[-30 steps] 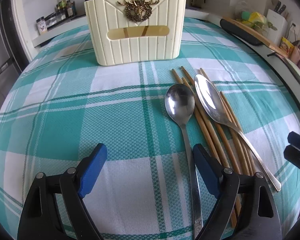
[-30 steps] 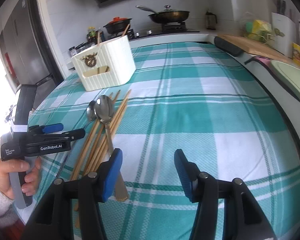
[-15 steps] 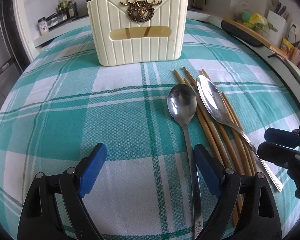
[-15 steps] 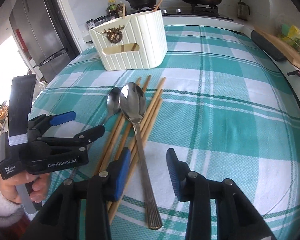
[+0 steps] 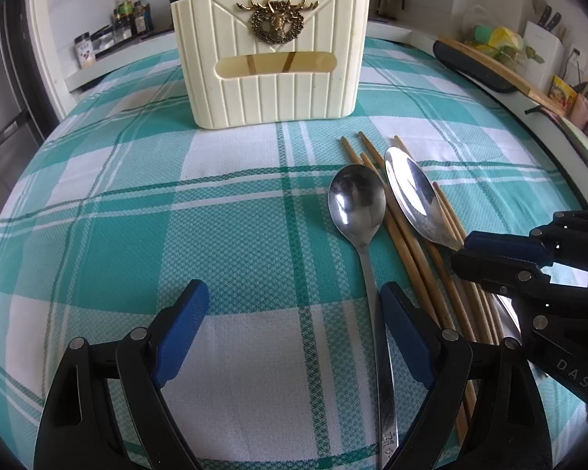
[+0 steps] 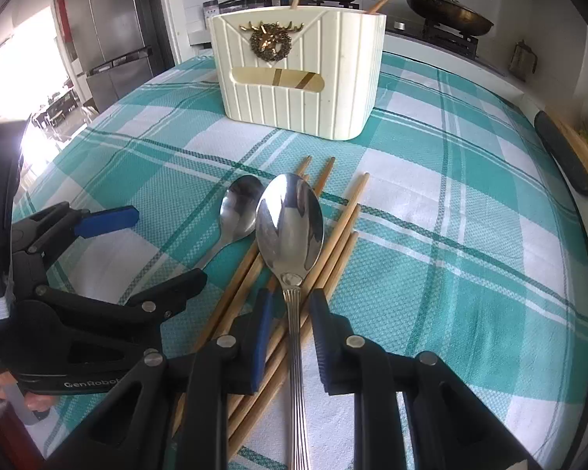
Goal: Organize utensils
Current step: 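Lift the spoon with the right tool and set it apart from the chopsticks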
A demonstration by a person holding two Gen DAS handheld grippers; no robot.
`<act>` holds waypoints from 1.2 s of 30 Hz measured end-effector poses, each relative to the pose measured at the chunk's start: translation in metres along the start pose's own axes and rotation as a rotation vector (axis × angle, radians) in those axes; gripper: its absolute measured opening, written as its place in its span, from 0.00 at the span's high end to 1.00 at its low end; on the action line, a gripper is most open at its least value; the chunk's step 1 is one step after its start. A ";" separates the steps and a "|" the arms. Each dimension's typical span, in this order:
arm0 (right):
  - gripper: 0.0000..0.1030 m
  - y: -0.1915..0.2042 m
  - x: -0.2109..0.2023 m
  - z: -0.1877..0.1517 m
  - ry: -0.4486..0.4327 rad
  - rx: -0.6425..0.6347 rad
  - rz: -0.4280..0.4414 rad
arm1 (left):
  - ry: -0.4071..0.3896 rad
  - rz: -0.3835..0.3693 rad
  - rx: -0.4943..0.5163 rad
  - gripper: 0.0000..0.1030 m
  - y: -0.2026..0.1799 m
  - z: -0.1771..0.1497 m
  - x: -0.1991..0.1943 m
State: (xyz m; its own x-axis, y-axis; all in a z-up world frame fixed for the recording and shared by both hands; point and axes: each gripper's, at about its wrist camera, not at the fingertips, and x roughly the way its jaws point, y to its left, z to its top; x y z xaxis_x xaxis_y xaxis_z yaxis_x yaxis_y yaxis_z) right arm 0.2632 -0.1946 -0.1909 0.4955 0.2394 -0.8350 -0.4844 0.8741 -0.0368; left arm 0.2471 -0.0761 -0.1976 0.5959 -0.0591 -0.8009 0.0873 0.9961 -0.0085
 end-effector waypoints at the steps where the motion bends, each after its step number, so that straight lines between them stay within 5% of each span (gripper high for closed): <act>1: 0.92 0.001 0.000 0.000 0.006 -0.005 -0.006 | 0.000 0.000 0.000 0.13 0.000 0.000 0.000; 10: 1.00 -0.021 -0.025 -0.007 -0.091 0.145 -0.018 | 0.000 0.001 0.001 0.12 0.000 0.000 0.000; 15: 0.98 -0.032 -0.024 -0.011 -0.074 0.161 -0.016 | 0.000 0.002 0.001 0.12 0.000 0.000 0.000; 18: 0.76 -0.027 -0.025 -0.010 -0.090 0.154 0.019 | 0.000 0.002 0.001 0.12 0.000 0.000 0.000; 19: 0.55 -0.024 -0.025 -0.008 -0.109 0.149 0.024 | 0.000 0.002 0.001 0.12 0.000 0.000 0.000; 20: 0.47 -0.020 -0.025 -0.006 -0.128 0.134 0.020 | 0.000 0.002 0.001 0.12 0.000 0.000 0.000; 30: 0.47 -0.001 0.021 0.028 -0.106 0.033 -0.008 | 0.000 0.002 0.001 0.12 0.001 0.000 0.000; 32: 0.59 0.002 0.025 0.028 -0.114 0.015 -0.043 | 0.000 0.002 0.001 0.12 0.001 0.000 0.000; 36: 0.59 -0.006 0.015 0.024 -0.152 0.053 -0.047 | 0.000 0.002 0.001 0.11 0.001 0.000 -0.001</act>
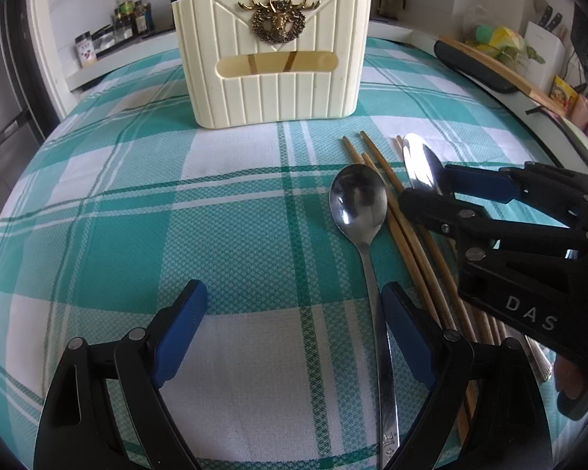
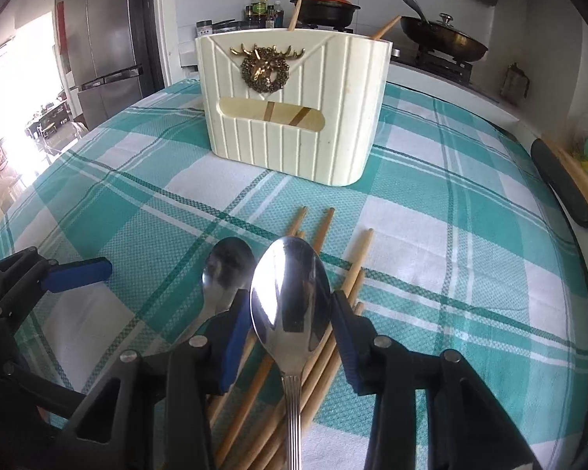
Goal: Organize utensils
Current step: 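Lift the spoon with the right tool and set it apart from the chopsticks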
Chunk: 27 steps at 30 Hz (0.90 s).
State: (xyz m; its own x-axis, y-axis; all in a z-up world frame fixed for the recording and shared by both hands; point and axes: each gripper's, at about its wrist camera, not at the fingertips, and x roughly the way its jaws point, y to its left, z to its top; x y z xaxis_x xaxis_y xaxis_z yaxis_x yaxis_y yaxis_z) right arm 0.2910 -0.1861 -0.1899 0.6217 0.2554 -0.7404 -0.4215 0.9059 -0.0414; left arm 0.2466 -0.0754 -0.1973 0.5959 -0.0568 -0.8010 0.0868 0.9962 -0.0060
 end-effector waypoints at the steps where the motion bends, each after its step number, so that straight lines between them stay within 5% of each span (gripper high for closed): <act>1: 0.60 -0.004 -0.006 0.000 -0.013 0.013 -0.004 | 0.000 0.000 0.000 0.11 0.000 0.000 0.000; 11: 0.59 -0.081 -0.009 -0.018 0.060 0.168 -0.115 | -0.002 0.022 -0.041 0.12 0.009 -0.001 0.000; 20: 0.40 -0.088 -0.045 -0.044 0.027 0.233 -0.087 | 0.014 -0.009 -0.008 0.06 0.039 -0.011 -0.009; 27: 0.39 -0.067 -0.073 -0.098 0.116 0.172 -0.106 | 0.043 -0.038 0.080 0.00 0.042 -0.028 -0.020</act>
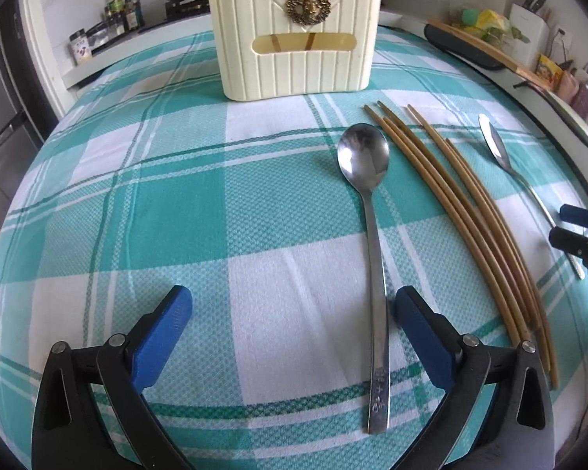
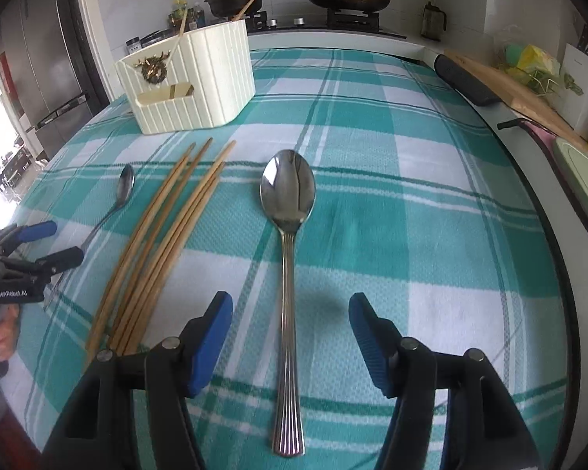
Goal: Organize utensils
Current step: 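Lift the spoon with the right tool and set it apart from the chopsticks, then move the right tool over one steel spoon while the left tool approaches the other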
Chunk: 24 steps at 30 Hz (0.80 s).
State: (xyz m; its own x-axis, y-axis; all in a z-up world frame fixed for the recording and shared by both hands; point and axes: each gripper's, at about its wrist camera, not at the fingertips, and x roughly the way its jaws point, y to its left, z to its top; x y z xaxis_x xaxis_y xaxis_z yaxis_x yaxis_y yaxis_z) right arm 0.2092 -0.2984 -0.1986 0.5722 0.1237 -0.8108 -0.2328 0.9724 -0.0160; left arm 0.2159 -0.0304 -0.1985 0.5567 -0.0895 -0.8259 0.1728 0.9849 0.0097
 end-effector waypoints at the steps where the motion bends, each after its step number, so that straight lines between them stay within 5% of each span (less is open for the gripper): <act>1: 0.37 0.003 -0.001 -0.007 -0.008 -0.021 -0.029 | 0.003 -0.006 0.003 0.00 0.001 -0.002 -0.001; 7: 0.21 -0.007 -0.002 -0.014 -0.046 0.054 -0.049 | -0.002 -0.001 -0.006 0.00 0.001 -0.006 -0.004; 24: 0.20 -0.007 -0.002 -0.015 -0.044 0.052 -0.053 | -0.003 -0.009 -0.010 0.00 0.002 -0.007 -0.004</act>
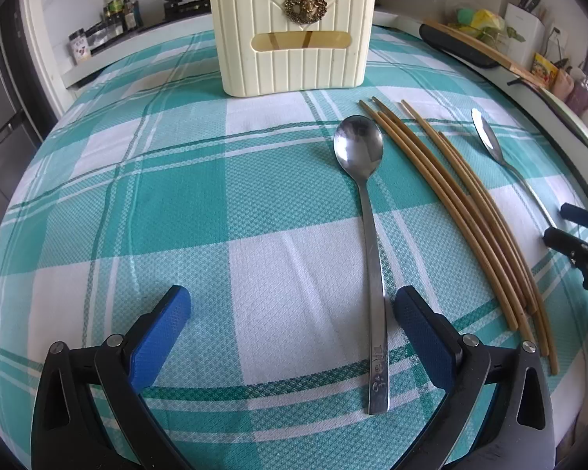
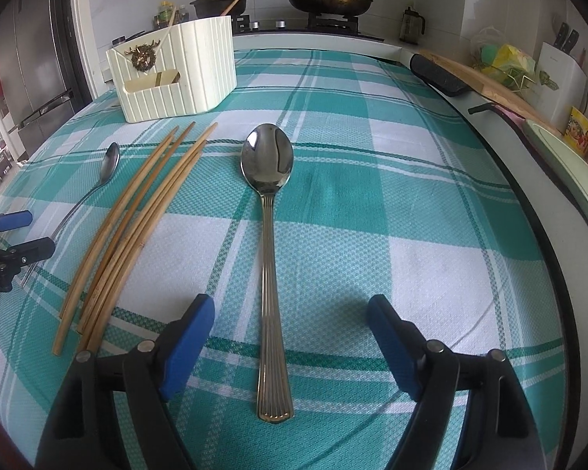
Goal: Organize utensils
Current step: 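Move the right tool over one steel spoon while the left tool approaches the other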
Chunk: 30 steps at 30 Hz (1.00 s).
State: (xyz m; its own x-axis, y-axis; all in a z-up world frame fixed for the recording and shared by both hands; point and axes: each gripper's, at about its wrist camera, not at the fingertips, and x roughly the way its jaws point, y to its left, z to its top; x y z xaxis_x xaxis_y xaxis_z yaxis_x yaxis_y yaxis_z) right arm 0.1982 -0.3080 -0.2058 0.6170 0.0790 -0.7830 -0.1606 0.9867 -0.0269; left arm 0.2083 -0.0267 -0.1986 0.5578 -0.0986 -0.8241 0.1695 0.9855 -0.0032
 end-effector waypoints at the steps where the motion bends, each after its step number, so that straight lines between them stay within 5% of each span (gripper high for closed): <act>1: 0.20 0.000 0.000 0.000 0.000 0.000 0.001 | 0.000 0.000 0.000 0.00 0.000 0.000 0.000; 14: 0.20 0.000 -0.001 0.000 0.002 0.003 -0.004 | 0.042 -0.026 0.045 0.00 0.002 0.005 0.000; 17: 0.20 0.001 -0.003 0.005 0.077 -0.026 0.007 | 0.116 -0.072 0.043 0.01 0.016 0.013 -0.003; 23: 0.20 0.000 0.013 0.032 0.179 -0.110 0.012 | 0.142 -0.179 -0.028 0.01 0.021 0.037 0.006; 30: 0.20 0.007 0.049 0.076 0.153 -0.103 0.033 | 0.143 -0.096 0.080 0.04 -0.018 0.074 0.045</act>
State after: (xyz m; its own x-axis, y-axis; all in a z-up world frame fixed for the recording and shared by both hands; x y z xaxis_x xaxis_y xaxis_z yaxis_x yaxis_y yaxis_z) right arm 0.2860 -0.2862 -0.1972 0.4872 0.0807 -0.8696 -0.2618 0.9634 -0.0573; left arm 0.2905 -0.0591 -0.1932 0.4154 -0.1658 -0.8944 0.2842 0.9577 -0.0455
